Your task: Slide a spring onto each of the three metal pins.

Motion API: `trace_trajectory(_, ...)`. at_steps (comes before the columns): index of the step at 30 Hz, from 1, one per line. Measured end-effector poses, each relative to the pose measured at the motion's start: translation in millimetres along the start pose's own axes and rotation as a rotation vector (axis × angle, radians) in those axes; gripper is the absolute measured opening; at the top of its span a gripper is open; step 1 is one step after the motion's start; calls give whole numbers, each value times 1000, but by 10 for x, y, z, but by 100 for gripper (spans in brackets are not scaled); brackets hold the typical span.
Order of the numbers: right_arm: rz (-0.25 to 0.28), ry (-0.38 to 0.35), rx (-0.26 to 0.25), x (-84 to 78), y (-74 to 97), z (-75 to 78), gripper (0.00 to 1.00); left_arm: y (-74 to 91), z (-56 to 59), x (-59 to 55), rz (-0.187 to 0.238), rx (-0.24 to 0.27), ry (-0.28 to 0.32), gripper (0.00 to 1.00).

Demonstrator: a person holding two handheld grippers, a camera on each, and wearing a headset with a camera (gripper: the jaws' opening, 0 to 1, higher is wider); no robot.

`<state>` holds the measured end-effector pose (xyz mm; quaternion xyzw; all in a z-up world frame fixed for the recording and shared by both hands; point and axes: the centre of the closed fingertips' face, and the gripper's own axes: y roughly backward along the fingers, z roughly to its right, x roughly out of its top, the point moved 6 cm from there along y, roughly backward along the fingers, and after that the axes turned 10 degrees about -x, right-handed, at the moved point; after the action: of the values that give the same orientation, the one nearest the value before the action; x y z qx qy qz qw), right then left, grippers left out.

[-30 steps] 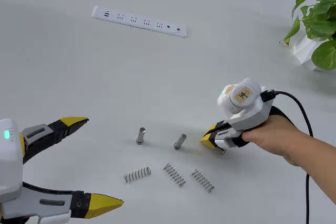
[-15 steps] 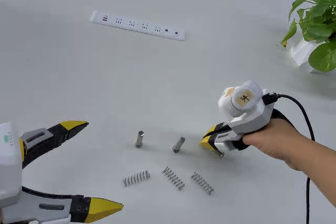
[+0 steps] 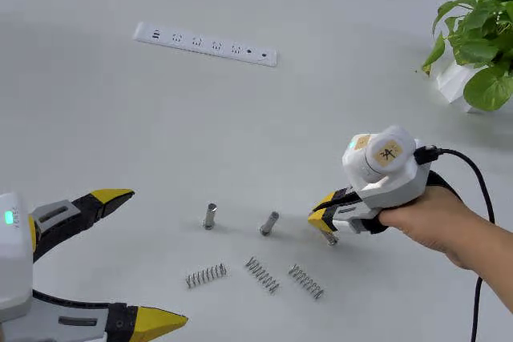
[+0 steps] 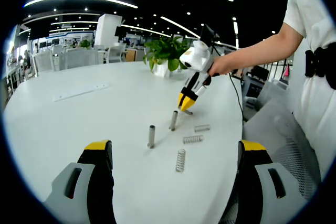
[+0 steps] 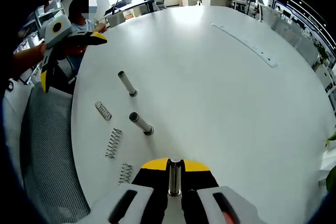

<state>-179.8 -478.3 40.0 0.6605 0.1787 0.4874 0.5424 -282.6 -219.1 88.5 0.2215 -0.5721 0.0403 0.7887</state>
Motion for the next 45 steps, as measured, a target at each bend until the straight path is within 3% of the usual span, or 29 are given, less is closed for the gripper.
trace_trajectory(21, 63, -54, -50, -175, 249, 5, 4, -18, 47, 16, -5, -10, -8, 99)
trace_trajectory(45, 122, -131, -78, -365, 369, -23, 4, -24, 69, 39, -11, -17, -17, 99)
